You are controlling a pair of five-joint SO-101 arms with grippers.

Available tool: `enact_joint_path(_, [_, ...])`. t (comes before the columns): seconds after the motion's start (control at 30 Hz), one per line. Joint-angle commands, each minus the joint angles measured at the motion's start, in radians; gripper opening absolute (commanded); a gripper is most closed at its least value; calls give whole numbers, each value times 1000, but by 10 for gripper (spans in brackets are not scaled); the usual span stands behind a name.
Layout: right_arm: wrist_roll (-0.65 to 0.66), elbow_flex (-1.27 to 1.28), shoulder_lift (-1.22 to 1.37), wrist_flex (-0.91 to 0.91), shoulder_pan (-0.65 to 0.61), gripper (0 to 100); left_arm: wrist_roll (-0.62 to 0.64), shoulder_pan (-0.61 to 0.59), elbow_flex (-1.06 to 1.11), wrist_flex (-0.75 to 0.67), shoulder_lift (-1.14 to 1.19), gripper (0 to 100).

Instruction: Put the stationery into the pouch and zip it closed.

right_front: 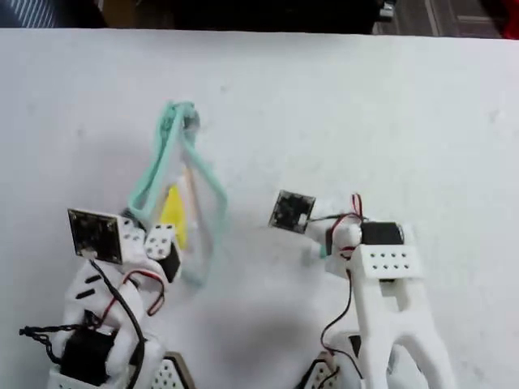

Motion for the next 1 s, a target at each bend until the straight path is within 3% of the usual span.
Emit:
enact_joint_path(0.0, [37, -6, 1, -16, -21, 202, 8, -10, -40, -38, -13, 23])
enact_joint_path(0.23, [29, 2, 125, -24, -120, 202, 8, -10, -40, -38, -13, 23])
enact_joint_path(0.53, [29, -61, 417, -208, -68, 195, 8, -10, -40, -38, -13, 23])
enact_joint_path(0.6, [29, -86, 456, -199, -68, 141, 8, -8, -40, -38, -13, 23])
enact_joint_path(0.67, [29, -118, 486, -183, -74, 22, 8, -8, -40, -38, -13, 23])
enact_joint_path(0.8, [28, -127, 496, -180, -68, 38, 11, -2, -40, -38, -13, 23])
enact_joint_path(0.97, [26, -127, 496, -180, -68, 15, 6, 162, -17, -34, -13, 23])
